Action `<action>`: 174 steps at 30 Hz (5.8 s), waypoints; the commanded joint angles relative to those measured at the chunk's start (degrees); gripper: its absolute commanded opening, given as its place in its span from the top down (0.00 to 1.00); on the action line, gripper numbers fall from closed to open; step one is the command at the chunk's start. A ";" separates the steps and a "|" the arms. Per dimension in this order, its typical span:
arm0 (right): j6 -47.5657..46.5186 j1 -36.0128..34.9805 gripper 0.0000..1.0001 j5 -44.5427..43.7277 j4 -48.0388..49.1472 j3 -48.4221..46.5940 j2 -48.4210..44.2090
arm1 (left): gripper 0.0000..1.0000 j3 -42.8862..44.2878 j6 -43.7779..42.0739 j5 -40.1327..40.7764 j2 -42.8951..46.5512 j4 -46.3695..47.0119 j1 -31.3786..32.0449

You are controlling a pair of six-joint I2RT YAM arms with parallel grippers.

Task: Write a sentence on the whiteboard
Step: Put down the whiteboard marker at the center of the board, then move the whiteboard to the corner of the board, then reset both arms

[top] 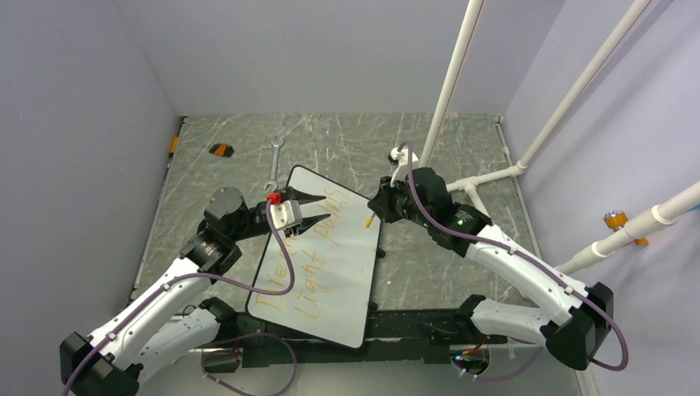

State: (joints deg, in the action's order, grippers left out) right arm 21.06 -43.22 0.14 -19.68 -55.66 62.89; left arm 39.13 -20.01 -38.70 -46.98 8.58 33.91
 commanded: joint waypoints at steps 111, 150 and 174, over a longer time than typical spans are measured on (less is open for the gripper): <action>27.97 -10.08 0.57 -3.17 15.28 23.93 14.99 | 0.38 14.42 14.65 43.69 -0.34 -17.43 -10.33; 2.60 -10.92 0.00 -27.04 -8.40 0.99 -7.92 | 0.01 11.73 16.69 53.47 7.11 -13.88 -11.24; 5.35 -10.92 0.00 -29.77 -1.96 18.80 -38.58 | 0.01 10.63 14.25 57.45 9.26 -13.15 -11.59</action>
State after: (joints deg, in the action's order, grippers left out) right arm 25.10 -54.08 -28.97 -24.75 -36.53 25.04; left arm 49.91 -5.19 17.43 -38.63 -6.94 22.68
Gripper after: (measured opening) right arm 0.994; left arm 0.994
